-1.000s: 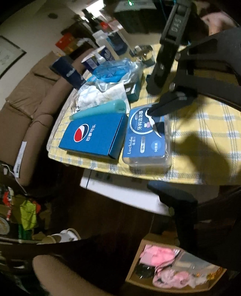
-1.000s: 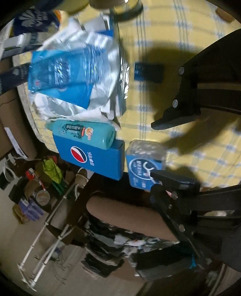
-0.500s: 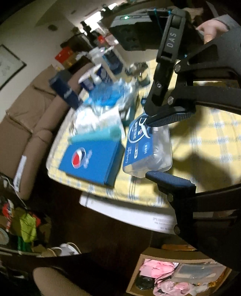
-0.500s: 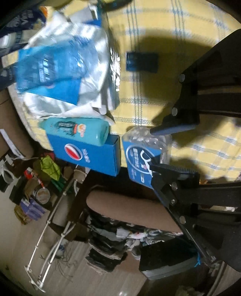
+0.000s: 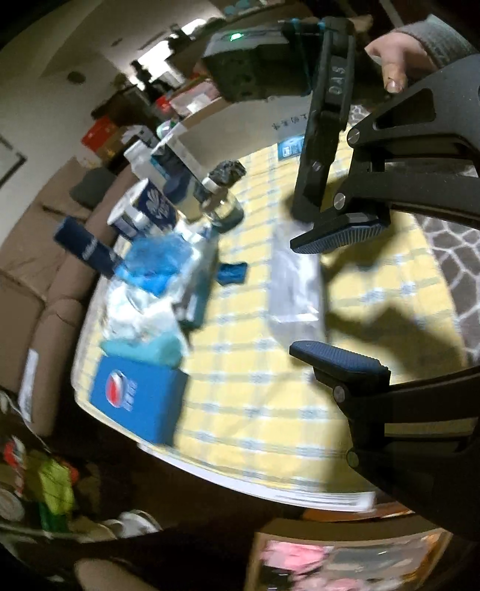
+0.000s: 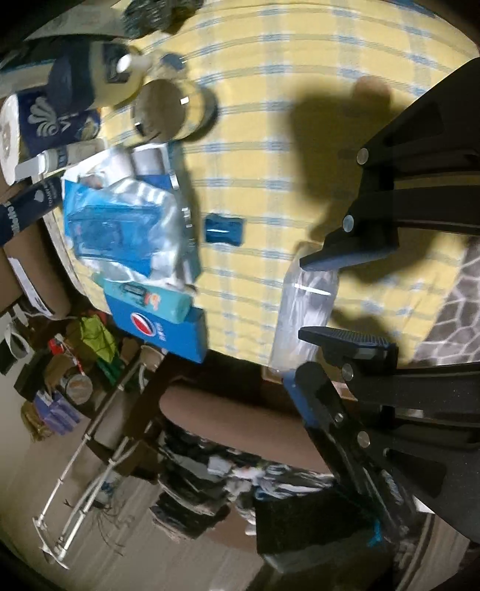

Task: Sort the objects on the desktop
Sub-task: 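Reach to the blue Luchido floss box and grasp it with the right tool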

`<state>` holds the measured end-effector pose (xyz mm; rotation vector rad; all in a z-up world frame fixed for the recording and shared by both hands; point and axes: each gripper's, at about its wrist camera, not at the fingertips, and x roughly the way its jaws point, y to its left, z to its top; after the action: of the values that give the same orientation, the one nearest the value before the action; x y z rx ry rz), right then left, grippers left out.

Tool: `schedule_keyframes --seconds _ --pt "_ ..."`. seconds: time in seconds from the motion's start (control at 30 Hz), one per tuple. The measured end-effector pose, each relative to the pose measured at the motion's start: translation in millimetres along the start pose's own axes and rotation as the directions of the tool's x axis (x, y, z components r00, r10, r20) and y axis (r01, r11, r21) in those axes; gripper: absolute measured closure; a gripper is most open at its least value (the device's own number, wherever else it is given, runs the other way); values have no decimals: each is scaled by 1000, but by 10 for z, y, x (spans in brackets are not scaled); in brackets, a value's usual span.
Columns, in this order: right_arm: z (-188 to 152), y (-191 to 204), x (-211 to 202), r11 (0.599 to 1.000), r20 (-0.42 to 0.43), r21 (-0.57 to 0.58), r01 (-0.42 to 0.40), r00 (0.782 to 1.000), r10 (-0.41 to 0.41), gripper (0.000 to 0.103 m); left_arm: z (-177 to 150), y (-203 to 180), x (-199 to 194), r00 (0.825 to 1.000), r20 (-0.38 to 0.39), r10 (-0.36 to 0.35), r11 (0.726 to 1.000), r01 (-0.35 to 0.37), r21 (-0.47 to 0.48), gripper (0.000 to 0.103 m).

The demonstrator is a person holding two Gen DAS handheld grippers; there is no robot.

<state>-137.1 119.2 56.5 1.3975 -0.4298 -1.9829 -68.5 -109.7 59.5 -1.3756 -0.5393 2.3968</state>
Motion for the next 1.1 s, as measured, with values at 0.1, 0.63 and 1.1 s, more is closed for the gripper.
schedule_keyframes --seconds 0.1,0.63,1.1 --pt "-167 67 -61 995 -19 -77 62 998 -64 67 -125 255 -101 1000 1 -24 993 24 -113 42" --pt "94 186 190 968 105 -141 207 976 -193 40 -122 539 -59 994 51 -101 961 111 -253 39" --pt "-673 335 169 911 63 -348 221 975 -213 27 -222 527 -35 995 5 -103 964 101 -248 35"
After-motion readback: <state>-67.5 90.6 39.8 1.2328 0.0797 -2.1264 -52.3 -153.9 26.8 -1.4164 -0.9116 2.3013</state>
